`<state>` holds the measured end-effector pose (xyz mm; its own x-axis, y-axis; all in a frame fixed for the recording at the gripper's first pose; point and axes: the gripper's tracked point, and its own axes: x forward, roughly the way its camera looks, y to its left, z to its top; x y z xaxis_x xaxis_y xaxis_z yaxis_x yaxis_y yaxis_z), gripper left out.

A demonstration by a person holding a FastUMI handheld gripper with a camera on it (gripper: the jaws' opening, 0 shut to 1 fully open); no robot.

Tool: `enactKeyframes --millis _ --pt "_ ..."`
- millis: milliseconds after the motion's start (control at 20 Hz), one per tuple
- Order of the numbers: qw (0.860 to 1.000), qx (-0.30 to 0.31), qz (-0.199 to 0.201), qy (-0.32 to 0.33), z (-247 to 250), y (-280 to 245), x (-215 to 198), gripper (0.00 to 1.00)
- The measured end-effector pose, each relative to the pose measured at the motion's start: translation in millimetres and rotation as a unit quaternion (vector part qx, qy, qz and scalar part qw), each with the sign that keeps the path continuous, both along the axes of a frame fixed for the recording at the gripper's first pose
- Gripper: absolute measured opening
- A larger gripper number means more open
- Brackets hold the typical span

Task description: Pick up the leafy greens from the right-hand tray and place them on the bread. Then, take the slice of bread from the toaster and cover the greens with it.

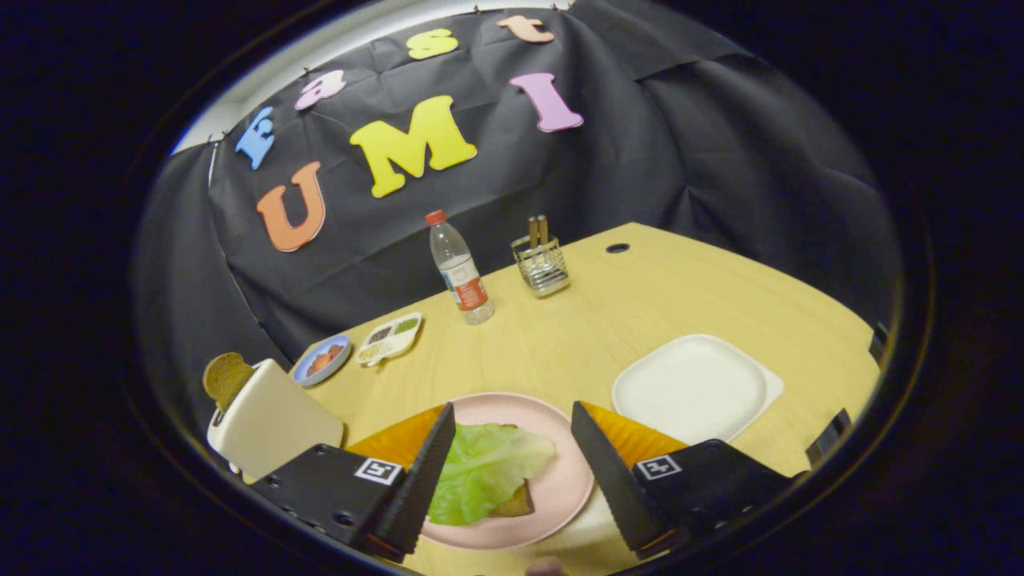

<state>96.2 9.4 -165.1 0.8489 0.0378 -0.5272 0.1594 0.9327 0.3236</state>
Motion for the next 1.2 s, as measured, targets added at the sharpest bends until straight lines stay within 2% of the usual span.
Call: enactKeyframes --millis 50,250,400,600,850,1200 --pt "1.000 -0.020 -0.007 -0.016 8.6 -2.1 -2.0 0.94" --pt "0.992 -0.088 -0.003 -0.092 59.8 21.3 -15.2 0.96" --pt "0.987 -0.084 0.006 -0.135 96.7 60.9 -24.9 0.96" --pt "0.983 -0.075 0.047 -0.162 131.7 135.1 -33.8 0.95" --pt "0.983 -0.052 0.105 -0.144 123.8 236.9 -31.8 0.96" --pt "0.983 -0.055 0.134 -0.109 99.3 303.8 -8.9 0.95"
